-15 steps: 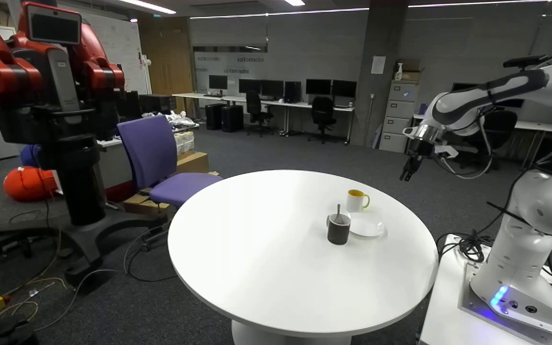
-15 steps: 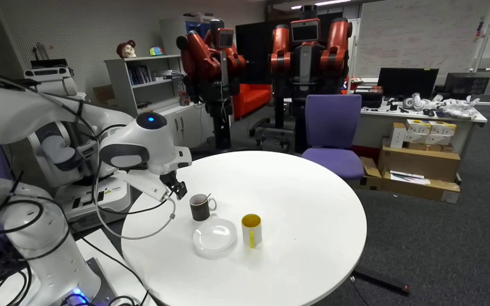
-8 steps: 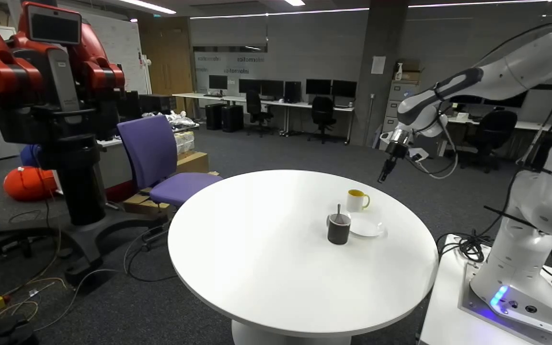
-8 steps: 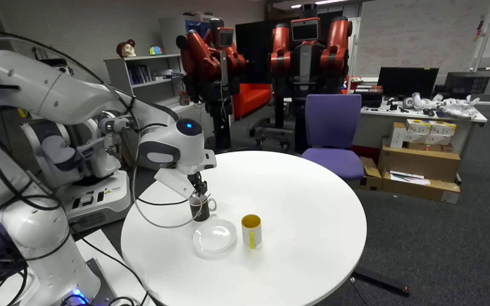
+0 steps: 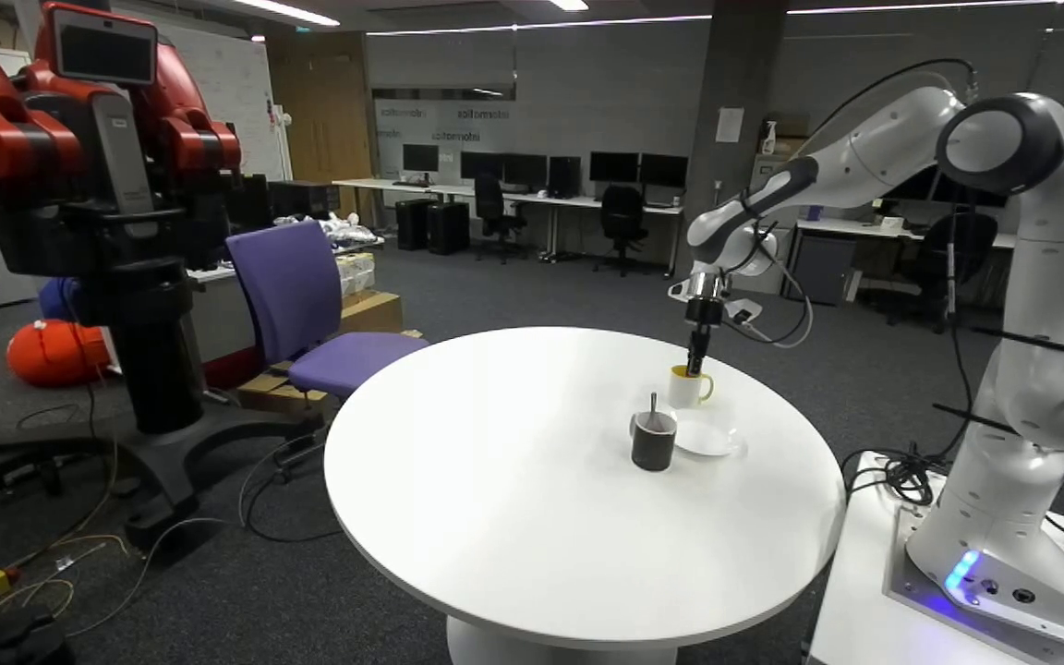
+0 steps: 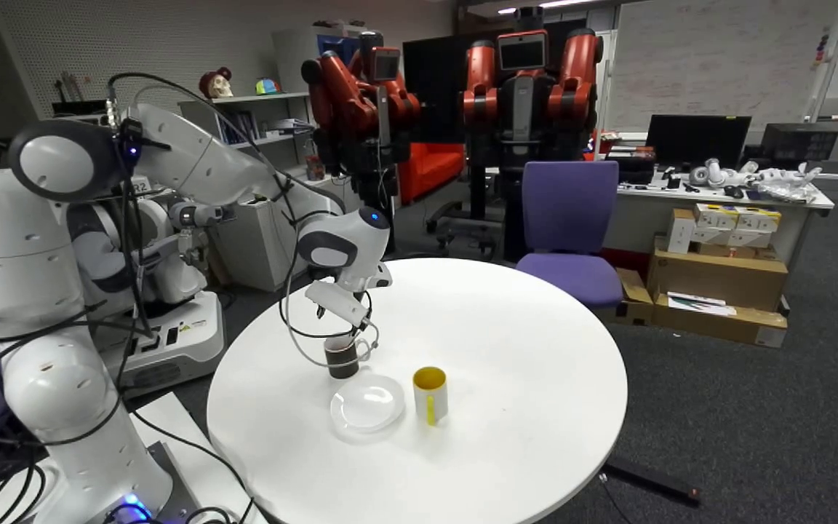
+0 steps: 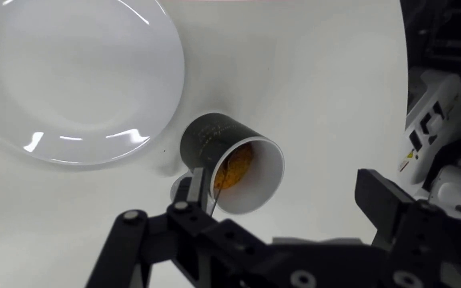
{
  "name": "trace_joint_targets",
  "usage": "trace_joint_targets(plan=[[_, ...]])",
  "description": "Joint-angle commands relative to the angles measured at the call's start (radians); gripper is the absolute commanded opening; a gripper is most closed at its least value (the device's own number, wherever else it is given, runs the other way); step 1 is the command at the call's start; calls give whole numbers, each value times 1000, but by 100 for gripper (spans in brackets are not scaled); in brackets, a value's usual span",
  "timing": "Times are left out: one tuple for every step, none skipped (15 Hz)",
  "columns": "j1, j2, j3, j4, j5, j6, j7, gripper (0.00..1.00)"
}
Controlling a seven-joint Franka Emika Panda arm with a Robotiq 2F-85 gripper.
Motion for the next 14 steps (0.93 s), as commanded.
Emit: trace_joint_targets(plan=[[-78, 93, 103, 130, -79, -81, 7, 100], [-86, 108, 121, 151, -108, -76, 21, 100], [-90, 118, 133, 167, -145, -63, 41, 100], [-87, 126, 138, 180, -200, -38, 86, 100], [-87, 131, 144, 192, -241, -26, 115, 100], [-80, 135, 147, 200, -283, -6, 174, 100], [-78, 140, 151, 210, -314, 3, 222, 100], [-74, 142, 157, 215, -338, 17, 282, 100], [-73, 146, 162, 221, -357, 29, 340, 100], [-73, 148, 169, 223, -368, 48, 393, 100], [-74, 150, 175, 222, -373, 69, 451, 100], [-75, 150, 181, 217, -372, 90, 507, 100], [-73, 148, 183, 201, -377, 127, 576, 100], [-72, 144, 184, 190, -381, 141, 636, 100]])
